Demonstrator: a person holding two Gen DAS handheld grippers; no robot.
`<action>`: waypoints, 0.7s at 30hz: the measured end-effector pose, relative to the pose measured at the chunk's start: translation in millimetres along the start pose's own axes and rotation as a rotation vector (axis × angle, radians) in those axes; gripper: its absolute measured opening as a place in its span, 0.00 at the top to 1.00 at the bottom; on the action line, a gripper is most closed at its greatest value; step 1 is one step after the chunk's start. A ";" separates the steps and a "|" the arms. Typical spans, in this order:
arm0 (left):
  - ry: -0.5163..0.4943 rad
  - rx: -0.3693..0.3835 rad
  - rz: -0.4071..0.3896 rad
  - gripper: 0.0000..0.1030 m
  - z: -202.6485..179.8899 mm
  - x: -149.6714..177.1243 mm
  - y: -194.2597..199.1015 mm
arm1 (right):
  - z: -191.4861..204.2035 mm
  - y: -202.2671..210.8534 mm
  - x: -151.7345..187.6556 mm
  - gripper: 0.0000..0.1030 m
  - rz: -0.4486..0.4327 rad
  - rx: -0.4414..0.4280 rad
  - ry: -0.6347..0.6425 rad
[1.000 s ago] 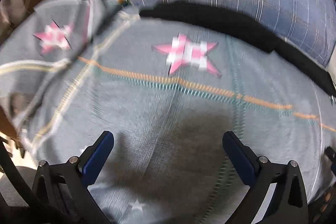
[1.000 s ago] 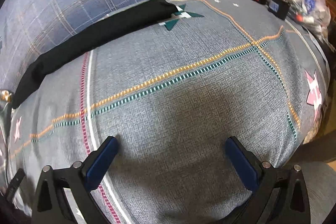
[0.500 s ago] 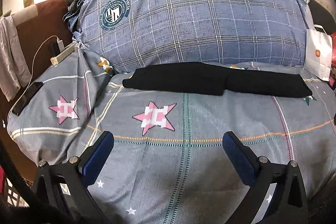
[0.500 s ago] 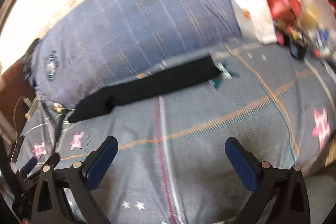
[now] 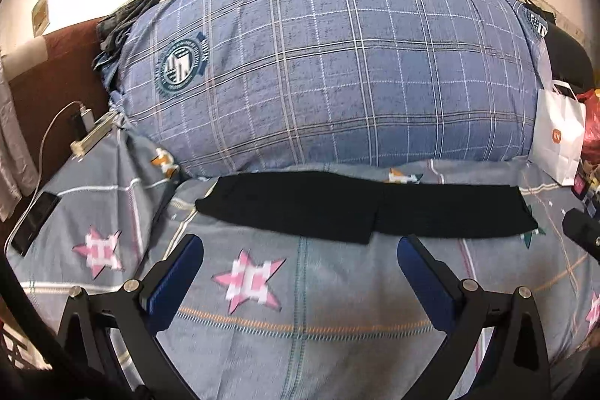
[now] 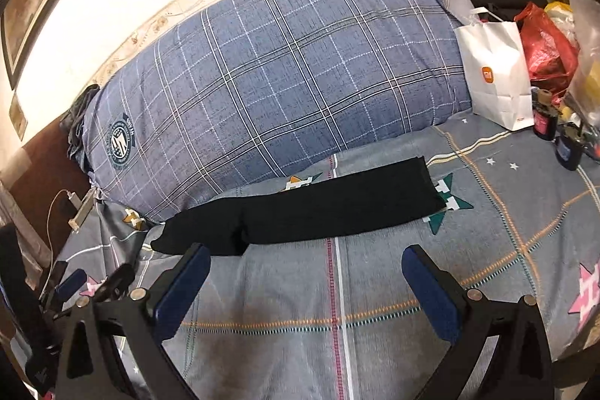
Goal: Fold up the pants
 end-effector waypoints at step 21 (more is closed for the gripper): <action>0.009 0.205 0.248 0.00 -47.1 -85.4 -169.2 | -102.3 -154.8 -142.7 0.15 0.181 0.121 -0.091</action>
Point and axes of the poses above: each gripper's, at about its wrist camera, not at the fingertips, and y roughly against the way its jaws point, z to its left, x to its underside, the point moved 3 cm from there along -y, roughly the way its jaws point, and after that the axes turned 4 degrees about z, right-handed, at the moved point
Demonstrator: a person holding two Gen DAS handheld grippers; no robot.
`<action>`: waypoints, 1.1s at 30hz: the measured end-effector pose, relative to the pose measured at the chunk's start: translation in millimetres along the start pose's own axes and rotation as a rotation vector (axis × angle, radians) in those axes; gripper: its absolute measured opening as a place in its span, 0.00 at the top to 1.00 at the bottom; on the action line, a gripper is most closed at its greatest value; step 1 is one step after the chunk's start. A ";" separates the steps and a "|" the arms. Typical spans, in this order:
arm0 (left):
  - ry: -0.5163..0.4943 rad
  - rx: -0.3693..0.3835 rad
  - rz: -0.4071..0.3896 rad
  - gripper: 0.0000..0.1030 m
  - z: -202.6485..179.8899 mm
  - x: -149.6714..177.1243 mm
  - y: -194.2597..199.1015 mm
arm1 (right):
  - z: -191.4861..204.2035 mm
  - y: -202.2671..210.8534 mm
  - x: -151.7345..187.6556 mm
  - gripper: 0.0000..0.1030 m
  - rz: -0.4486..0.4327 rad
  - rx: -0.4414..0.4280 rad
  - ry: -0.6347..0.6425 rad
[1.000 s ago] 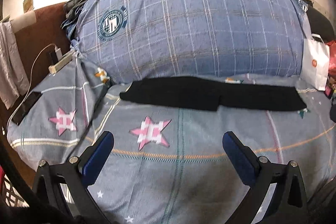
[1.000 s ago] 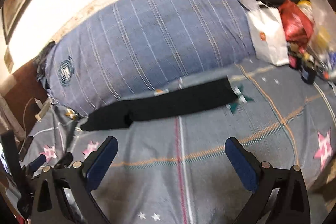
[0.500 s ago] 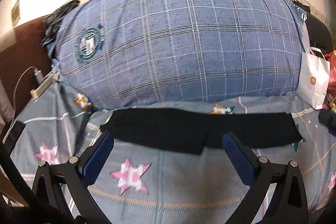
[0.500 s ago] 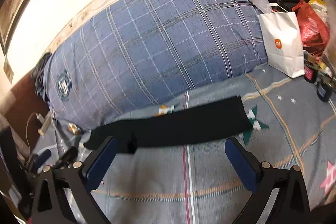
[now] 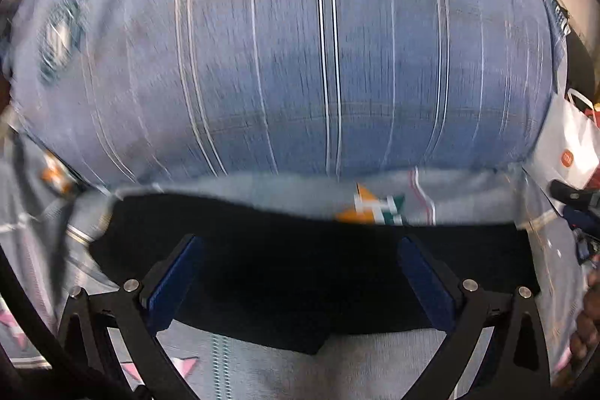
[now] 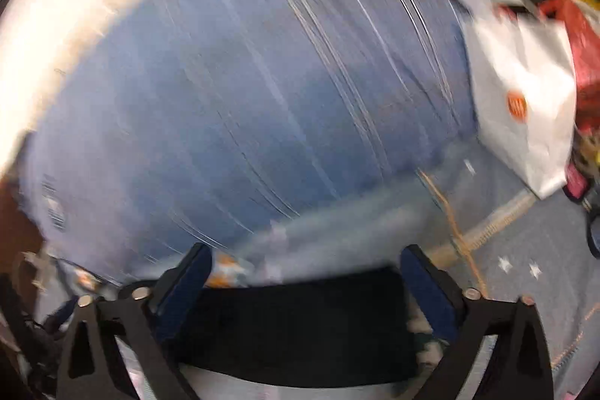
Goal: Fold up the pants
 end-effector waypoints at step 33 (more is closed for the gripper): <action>0.097 0.127 0.130 0.00 16.9 11.7 -21.3 | -2.6 32.2 43.8 0.92 0.053 0.021 0.063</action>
Point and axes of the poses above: each gripper's, at about its wrist camera, not at the fingertips, and y roughly against the way its jaws point, z to its left, x to its underside, the point moved 3 cm from there along -y, roughly the way its jaws point, and after that the axes turned 4 degrees about z, right-handed, at the moved point
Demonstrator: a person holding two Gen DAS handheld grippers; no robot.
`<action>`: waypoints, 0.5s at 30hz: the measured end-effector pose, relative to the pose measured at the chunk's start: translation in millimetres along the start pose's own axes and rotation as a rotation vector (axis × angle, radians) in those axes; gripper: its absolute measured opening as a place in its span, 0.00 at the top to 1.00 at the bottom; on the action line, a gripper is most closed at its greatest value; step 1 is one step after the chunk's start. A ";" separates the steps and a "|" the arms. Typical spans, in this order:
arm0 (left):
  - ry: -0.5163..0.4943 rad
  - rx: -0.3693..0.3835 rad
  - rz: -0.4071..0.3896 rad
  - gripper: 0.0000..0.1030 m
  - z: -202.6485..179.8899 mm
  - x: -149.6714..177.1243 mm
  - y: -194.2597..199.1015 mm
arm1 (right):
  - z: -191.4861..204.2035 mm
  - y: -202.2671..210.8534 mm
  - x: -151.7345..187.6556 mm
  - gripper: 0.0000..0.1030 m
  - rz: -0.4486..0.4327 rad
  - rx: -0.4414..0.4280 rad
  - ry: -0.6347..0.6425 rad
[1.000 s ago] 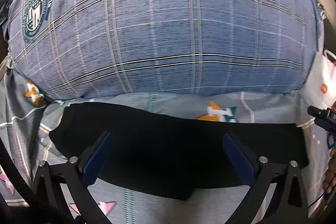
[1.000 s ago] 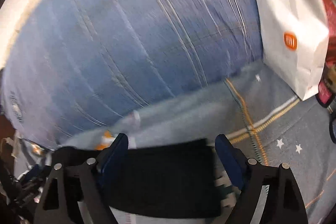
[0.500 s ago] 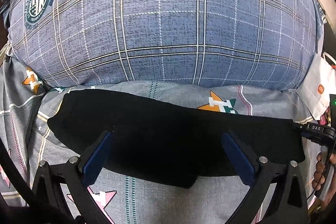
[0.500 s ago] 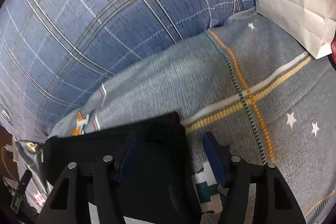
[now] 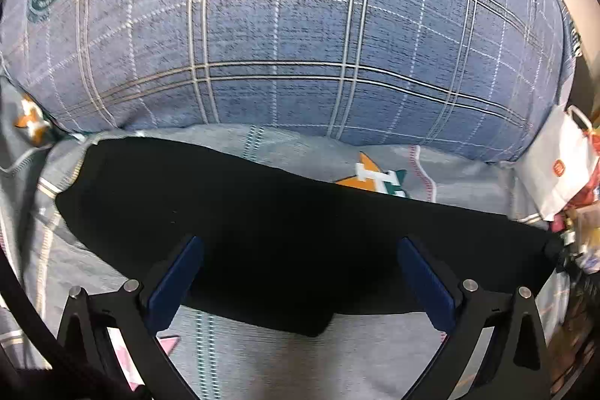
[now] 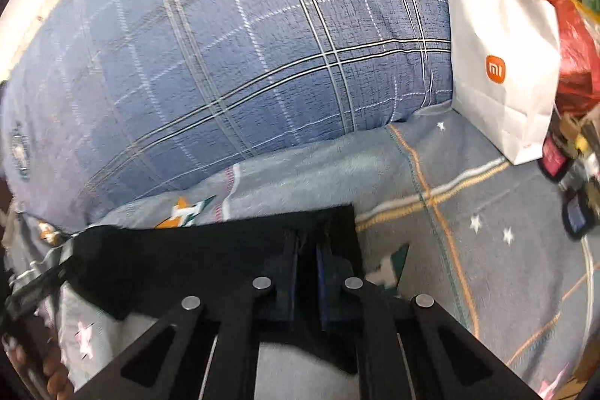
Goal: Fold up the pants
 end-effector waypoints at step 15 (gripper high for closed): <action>0.052 0.116 0.105 0.00 -4.7 14.6 -28.8 | 21.9 4.4 25.9 0.92 0.091 -0.234 0.151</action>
Point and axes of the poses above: each gripper's, at about its wrist camera, not at the fingertips, and y roughly against the way its jaws point, z to its left, x to its underside, the point moved 3 cm from there along -y, roughly the way its jaws point, and after that the axes turned 4 degrees about z, right-handed, at the moved point
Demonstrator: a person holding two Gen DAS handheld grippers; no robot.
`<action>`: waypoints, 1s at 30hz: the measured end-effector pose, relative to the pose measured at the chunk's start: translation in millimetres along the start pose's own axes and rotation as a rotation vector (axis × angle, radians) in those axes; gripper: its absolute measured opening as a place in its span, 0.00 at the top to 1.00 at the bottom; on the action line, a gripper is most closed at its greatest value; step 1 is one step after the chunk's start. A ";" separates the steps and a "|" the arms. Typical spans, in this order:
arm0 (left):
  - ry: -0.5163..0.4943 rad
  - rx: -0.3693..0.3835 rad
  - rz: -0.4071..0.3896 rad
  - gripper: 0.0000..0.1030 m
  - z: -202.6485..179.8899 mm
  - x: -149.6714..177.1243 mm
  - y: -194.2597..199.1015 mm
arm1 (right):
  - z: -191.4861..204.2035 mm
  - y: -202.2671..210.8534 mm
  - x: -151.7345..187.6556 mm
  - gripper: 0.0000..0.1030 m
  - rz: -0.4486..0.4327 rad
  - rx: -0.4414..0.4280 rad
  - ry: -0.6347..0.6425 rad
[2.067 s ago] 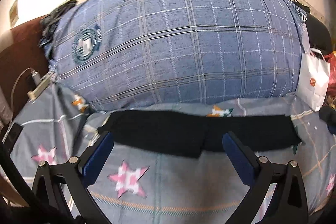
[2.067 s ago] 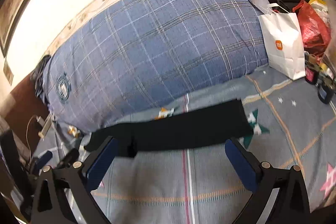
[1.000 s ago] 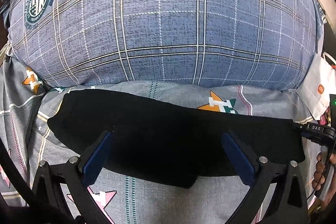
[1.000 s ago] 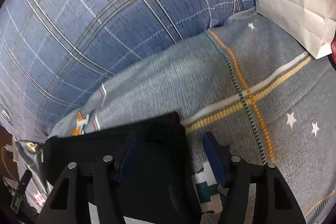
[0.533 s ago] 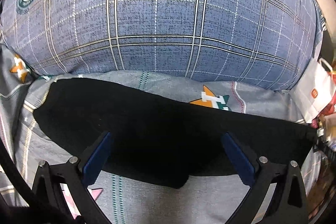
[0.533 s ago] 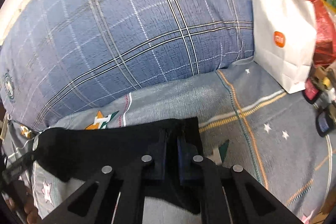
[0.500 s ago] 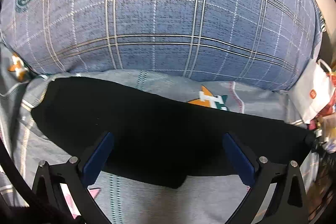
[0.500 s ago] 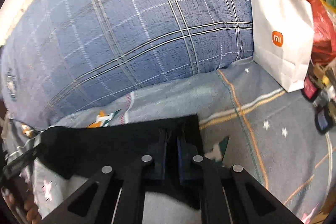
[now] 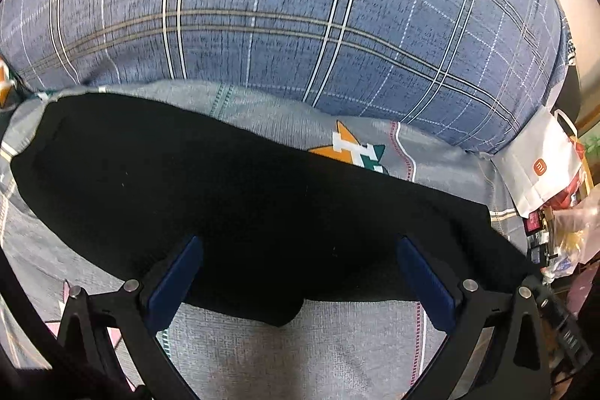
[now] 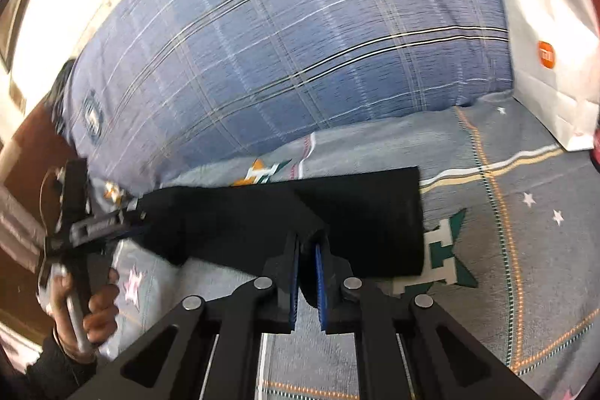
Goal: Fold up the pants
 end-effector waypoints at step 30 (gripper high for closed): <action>0.198 -0.199 0.172 0.83 -43.7 -15.6 -59.3 | -16.9 14.7 48.2 0.93 0.119 -0.074 0.098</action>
Point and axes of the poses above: each gripper's, at about its wrist camera, not at the fingertips, and y roughly against the way its jaws point, z to its left, x to its underside, the point moved 3 cm from there along -y, roughly the way its jaws point, and after that the axes turned 4 degrees about z, right-handed, at the moved point
